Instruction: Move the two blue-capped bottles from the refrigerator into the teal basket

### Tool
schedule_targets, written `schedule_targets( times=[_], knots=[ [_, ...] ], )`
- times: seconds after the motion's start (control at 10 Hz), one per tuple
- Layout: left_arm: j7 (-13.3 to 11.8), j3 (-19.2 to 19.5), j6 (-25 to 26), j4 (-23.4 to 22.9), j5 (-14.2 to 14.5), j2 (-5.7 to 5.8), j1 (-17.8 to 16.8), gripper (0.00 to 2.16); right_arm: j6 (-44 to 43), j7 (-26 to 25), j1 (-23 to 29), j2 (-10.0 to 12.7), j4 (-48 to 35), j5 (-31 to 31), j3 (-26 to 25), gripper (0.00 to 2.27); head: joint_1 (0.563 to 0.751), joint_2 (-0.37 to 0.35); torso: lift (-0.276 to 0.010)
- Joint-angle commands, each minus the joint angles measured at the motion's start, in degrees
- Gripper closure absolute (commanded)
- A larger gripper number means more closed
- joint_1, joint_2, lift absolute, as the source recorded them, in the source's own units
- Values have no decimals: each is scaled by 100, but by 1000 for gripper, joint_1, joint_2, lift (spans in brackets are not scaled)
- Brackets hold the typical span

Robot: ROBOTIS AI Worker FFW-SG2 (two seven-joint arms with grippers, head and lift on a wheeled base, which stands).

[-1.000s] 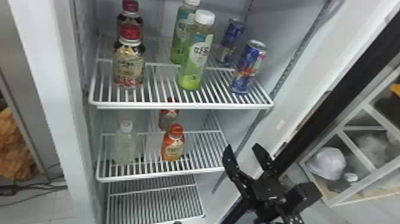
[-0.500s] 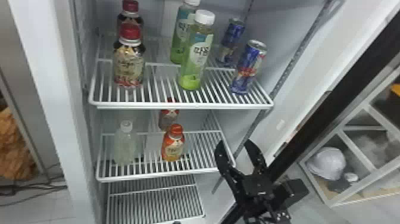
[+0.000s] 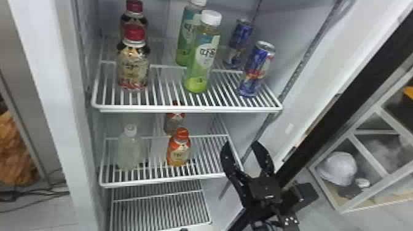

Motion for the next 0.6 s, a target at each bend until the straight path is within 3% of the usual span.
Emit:
schedule_targets(
  times=[0.0,0.5],
  knots=[
    [0,-4,0,0,-1,-2,-15,1170,-74,-9,-43,-17,67,18,54,289,695,-350,-136],
    [0,-48,0,0,8,7,-57,1170,-172,-27,-155,-61,179,27,142,288,695,-350,-136]
  ],
)
